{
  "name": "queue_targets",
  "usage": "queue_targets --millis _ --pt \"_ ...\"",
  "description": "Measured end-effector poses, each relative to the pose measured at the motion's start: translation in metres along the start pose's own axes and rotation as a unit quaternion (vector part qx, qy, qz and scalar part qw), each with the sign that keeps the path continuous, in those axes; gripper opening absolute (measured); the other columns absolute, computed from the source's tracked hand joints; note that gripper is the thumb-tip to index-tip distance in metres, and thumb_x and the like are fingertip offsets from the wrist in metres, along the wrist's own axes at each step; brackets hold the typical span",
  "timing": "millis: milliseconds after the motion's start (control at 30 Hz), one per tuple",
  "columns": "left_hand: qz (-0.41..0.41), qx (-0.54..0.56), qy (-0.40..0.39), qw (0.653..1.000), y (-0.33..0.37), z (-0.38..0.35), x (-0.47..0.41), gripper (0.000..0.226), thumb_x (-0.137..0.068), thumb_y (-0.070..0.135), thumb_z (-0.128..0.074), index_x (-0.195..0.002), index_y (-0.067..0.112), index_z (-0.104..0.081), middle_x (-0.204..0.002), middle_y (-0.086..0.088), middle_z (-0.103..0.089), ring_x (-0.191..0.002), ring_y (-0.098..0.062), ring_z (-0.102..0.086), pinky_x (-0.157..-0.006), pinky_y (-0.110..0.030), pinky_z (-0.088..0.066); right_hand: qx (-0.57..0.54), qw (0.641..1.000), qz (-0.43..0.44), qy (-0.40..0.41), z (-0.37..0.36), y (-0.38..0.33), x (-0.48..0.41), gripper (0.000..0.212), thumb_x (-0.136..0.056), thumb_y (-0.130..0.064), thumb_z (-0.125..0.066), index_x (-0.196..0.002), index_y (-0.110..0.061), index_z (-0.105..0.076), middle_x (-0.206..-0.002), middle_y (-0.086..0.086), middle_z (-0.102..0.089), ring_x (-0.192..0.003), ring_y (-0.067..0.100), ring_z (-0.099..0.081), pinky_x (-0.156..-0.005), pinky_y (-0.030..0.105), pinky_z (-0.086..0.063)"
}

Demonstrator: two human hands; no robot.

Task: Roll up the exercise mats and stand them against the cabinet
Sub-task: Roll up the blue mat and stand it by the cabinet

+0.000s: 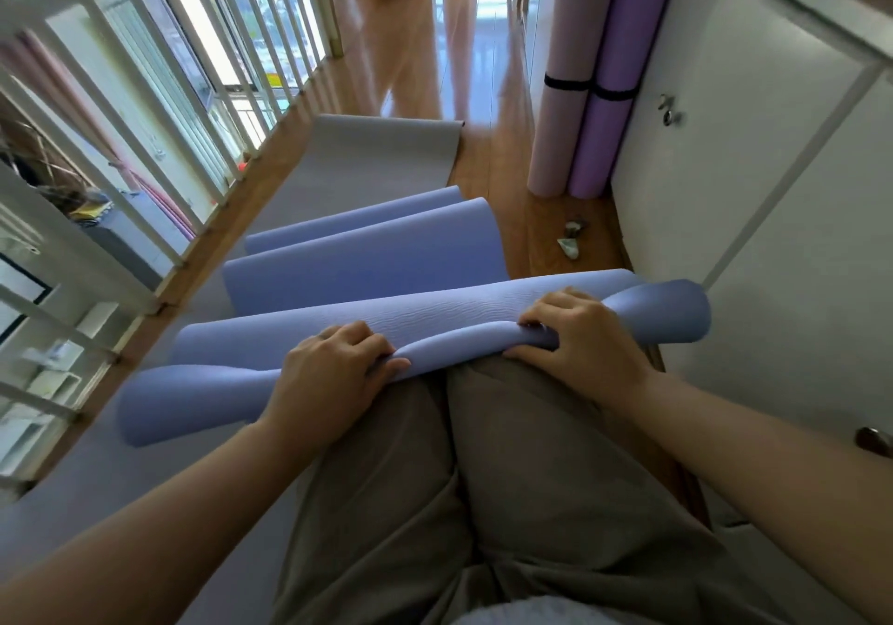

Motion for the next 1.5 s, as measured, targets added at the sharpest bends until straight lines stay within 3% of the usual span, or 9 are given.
queue_targets --millis 400,533,667,800,1033,1200,1367,1433,1500 --pt "-0.039 -0.009 -0.051 0.998 -0.009 0.041 -0.031 0.044 -0.091 0.052 -0.045 -0.097 0.016 -0.070 -0.090 -0.004 -0.063 -0.079 -0.025 -0.063 -0.065 -0.038 -0.052 0.093 0.994 0.043 0.034 0.018 -0.019 -0.044 0.041 -0.092 -0.041 -0.044 -0.077 -0.007 -0.062 -0.073 0.010 -0.064 -0.064 0.023 -0.057 -0.058 0.031 -0.047" --pt "-0.107 -0.022 -0.082 0.991 0.004 0.065 -0.042 0.057 -0.088 0.061 -0.034 -0.095 0.017 -0.069 -0.090 -0.002 -0.064 -0.079 -0.020 -0.061 -0.069 -0.035 -0.049 0.093 0.991 0.097 0.021 0.041 -0.033 -0.052 0.046 -0.092 -0.044 -0.039 -0.074 -0.008 -0.061 -0.071 0.008 -0.063 -0.060 0.022 -0.057 -0.055 0.027 -0.043" --pt "-0.128 -0.013 -0.129 0.983 0.020 0.049 -0.007 0.039 -0.093 0.053 -0.046 -0.099 0.021 -0.068 -0.091 0.003 -0.064 -0.077 -0.013 -0.059 -0.068 -0.024 -0.044 0.096 0.984 0.152 -0.012 0.042 -0.054 -0.015 0.041 -0.091 -0.044 -0.041 -0.076 -0.010 -0.060 -0.072 0.006 -0.061 -0.062 0.021 -0.058 -0.054 0.030 -0.047" --pt "-0.118 0.038 -0.140 0.982 0.029 0.036 0.028 0.061 -0.085 0.065 -0.027 -0.099 0.023 -0.068 -0.090 0.006 -0.064 -0.076 -0.013 -0.061 -0.067 -0.020 -0.042 0.095 0.981 0.165 -0.042 0.033 -0.060 0.012 0.047 -0.093 -0.049 -0.038 -0.074 -0.013 -0.062 -0.072 0.003 -0.062 -0.063 0.020 -0.060 -0.052 0.031 -0.049" --pt "-0.081 0.104 -0.066 0.989 0.023 0.021 0.047 0.061 -0.096 0.060 -0.025 -0.088 0.020 -0.070 -0.075 0.006 -0.063 -0.066 -0.011 -0.058 -0.063 -0.021 -0.045 0.155 0.984 0.083 0.024 0.020 -0.052 0.033 0.066 -0.101 -0.050 -0.023 -0.073 -0.013 -0.069 -0.071 0.004 -0.068 -0.069 0.023 -0.060 -0.073 0.036 -0.040" --pt "-0.061 0.105 -0.038 0.992 0.015 0.017 0.045 0.052 -0.099 0.053 -0.027 -0.100 0.024 -0.070 -0.086 0.005 -0.060 -0.070 -0.013 -0.059 -0.067 -0.021 -0.043 0.125 0.991 0.039 0.012 0.015 -0.045 0.025 0.064 -0.101 -0.051 -0.020 -0.069 -0.015 -0.062 -0.063 0.003 -0.063 -0.059 0.022 -0.057 -0.057 0.030 -0.045" --pt "-0.017 0.179 -0.051 0.982 -0.007 0.000 0.026 0.054 -0.096 0.062 -0.021 -0.102 0.026 -0.062 -0.092 0.010 -0.047 -0.079 -0.008 -0.051 -0.081 -0.030 -0.044 -0.010 0.983 -0.105 -0.148 -0.017 -0.001 0.000 0.034 -0.097 -0.054 -0.033 -0.092 -0.022 -0.041 -0.075 -0.005 -0.053 -0.069 0.022 -0.056 -0.064 0.031 -0.036" --pt "0.018 0.193 -0.032 0.981 -0.020 -0.004 0.021 0.045 -0.091 0.069 -0.021 -0.103 0.037 -0.049 -0.090 0.013 -0.047 -0.088 -0.002 -0.043 -0.105 -0.034 -0.028 -0.045 0.967 -0.162 -0.193 -0.031 0.019 -0.003 0.032 -0.093 -0.052 -0.043 -0.093 -0.020 -0.039 -0.077 -0.007 -0.047 -0.071 0.017 -0.047 -0.066 0.031 -0.032" --pt "0.051 0.184 -0.031 0.981 -0.031 -0.007 0.016 0.044 -0.085 0.077 -0.020 -0.104 0.044 -0.042 -0.099 0.011 -0.049 -0.098 -0.003 -0.037 -0.106 -0.040 -0.020 -0.083 0.953 -0.204 -0.209 -0.042 0.033 -0.007 0.036 -0.089 -0.054 -0.049 -0.087 -0.018 -0.043 -0.076 -0.006 -0.045 -0.073 0.016 -0.045 -0.065 0.030 -0.033"
Point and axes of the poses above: each hand's wrist, its own x-axis away from the middle knuckle, its own z-axis out of the back of the hand, y = z × x, the point moved 10 cm from there along -x, towards the middle knuckle
